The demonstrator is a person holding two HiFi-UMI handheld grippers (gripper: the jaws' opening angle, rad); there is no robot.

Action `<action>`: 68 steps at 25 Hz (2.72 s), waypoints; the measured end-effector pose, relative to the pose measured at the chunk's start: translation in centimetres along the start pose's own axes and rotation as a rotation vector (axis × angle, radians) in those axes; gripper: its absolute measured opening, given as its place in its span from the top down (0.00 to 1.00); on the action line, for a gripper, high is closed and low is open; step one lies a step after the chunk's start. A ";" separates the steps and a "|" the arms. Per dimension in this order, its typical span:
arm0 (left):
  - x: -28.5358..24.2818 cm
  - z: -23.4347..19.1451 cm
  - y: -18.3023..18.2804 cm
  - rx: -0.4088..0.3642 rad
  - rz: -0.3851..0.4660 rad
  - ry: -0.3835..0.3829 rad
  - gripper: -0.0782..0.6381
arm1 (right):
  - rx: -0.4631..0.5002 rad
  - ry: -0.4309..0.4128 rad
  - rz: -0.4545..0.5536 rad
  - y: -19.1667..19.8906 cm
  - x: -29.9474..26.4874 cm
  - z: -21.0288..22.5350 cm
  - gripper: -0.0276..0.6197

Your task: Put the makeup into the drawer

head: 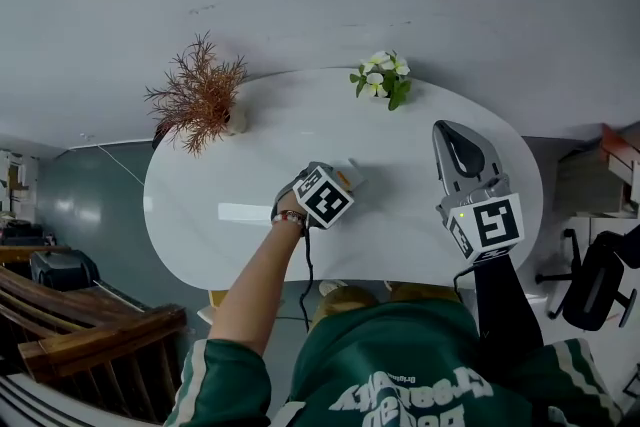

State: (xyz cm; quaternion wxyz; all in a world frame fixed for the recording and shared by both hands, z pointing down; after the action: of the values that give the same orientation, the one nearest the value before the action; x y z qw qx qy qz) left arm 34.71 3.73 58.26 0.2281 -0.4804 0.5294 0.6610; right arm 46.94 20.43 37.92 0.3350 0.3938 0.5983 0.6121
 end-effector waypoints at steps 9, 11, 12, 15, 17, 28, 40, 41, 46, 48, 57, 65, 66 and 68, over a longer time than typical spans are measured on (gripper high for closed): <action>8.2 -1.4 -2.3 0.100 0.291 -0.230 0.49 | 0.011 -0.045 0.043 -1.8 -0.9 -1.7 0.95; 10.4 -1.6 -2.8 0.124 0.366 -0.291 0.49 | 0.016 -0.060 0.057 -2.3 -1.3 -2.2 0.95; 11.4 -1.7 -3.1 0.138 0.404 -0.320 0.49 | 0.018 -0.068 0.063 -2.5 -1.5 -2.4 0.95; 14.6 -1.9 -3.6 0.177 0.512 -0.401 0.49 | 0.020 -0.093 0.077 -3.3 -2.1 -3.3 0.95; 16.6 -1.9 -3.8 0.198 0.578 -0.454 0.49 | 0.024 -0.112 0.086 -3.8 -2.4 -4.0 0.95; 24.5 -0.6 -4.0 0.290 0.865 -0.697 0.49 | 0.053 -0.205 0.119 -5.9 -3.1 -7.6 0.95; 28.6 0.4 0.3 0.322 0.938 -0.855 0.49 | 0.050 -0.305 0.107 -5.6 -3.8 -12.2 0.95; 28.9 0.5 1.0 0.334 0.932 -0.868 0.49 | 0.045 -0.322 0.105 -5.4 -4.1 -13.0 0.95; 31.3 0.7 6.1 0.402 0.893 -0.949 0.49 | 0.019 -0.427 0.095 -4.9 -5.6 -18.7 0.95; 32.6 0.8 8.4 0.427 0.878 -0.983 0.49 | 0.007 -0.469 0.094 -4.8 -6.0 -21.4 0.95; 39.0 2.7 20.7 0.546 0.793 -1.162 0.49 | -0.045 -0.679 0.093 -4.3 -7.8 -35.4 0.95; 43.8 5.8 31.5 0.646 0.726 -1.286 0.49 | -0.055 -0.863 0.081 -3.3 -6.9 -48.4 0.95; 44.3 6.3 32.7 0.658 0.717 -1.300 0.49 | -0.057 -0.883 0.081 -3.3 -6.7 -49.9 0.95; 45.2 7.2 35.1 0.680 0.703 -1.323 0.49 | -0.064 -0.915 0.084 -3.3 -6.3 -52.6 0.95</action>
State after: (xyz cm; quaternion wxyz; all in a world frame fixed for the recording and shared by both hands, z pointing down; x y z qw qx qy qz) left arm -16.19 -10.75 35.38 0.4056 0.2976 0.5764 0.6439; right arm 3.18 -9.59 35.53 0.5515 0.6372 0.3532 0.4063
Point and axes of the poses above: the fingertips, and each gripper's own axes: x backward along the fingers, z to its right, y out of its underside, the point moved 5 cm from there along x, backward along the fingers, and after that the axes turned 12 degrees about z, right-handed, at the moved point
